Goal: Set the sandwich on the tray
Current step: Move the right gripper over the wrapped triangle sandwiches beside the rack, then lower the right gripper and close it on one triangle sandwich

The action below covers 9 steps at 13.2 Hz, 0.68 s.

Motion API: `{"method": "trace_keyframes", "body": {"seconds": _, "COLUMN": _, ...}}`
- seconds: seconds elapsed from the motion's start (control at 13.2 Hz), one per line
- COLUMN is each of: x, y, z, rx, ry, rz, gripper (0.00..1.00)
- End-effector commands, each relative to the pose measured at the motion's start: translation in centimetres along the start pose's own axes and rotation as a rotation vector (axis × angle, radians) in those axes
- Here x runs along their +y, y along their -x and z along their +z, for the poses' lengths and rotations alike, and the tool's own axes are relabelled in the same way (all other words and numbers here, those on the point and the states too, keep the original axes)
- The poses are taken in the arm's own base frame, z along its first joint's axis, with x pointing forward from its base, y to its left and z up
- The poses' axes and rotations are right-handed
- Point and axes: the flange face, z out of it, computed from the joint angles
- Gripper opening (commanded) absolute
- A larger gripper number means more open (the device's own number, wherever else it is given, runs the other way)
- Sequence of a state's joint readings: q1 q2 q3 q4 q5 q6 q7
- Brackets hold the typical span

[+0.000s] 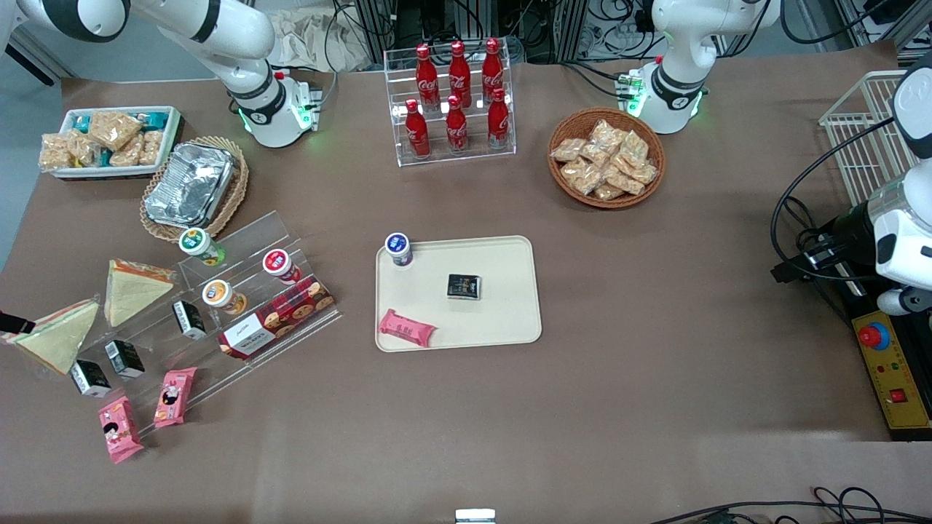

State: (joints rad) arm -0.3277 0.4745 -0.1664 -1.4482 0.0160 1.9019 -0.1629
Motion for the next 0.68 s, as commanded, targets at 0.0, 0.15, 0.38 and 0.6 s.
{"method": "trace_keyframes", "body": {"seconds": 0.0, "x": -0.7, "y": -0.6, "z": 1.4, "rx": 0.004, "ry": -0.018, "rz": 0.019, "gripper": 0.99}}
{"method": "trace_keyframes", "body": {"seconds": 0.15, "x": -1.0, "y": -0.8, "z": 2.0, "rx": 0.0, "ry": -0.043, "rz": 0.047, "gripper": 0.99}}
{"method": "trace_keyframes", "body": {"seconds": 0.38, "x": -1.6, "y": -1.2, "z": 3.7, "rx": -0.009, "ry": -0.098, "rz": 0.068, "gripper": 0.91}}
{"method": "trace_keyframes", "body": {"seconds": 0.6, "x": -1.3, "y": -1.1, "z": 3.2, "rx": -0.001, "ry": -0.097, "rz": 0.06, "gripper": 0.44}}
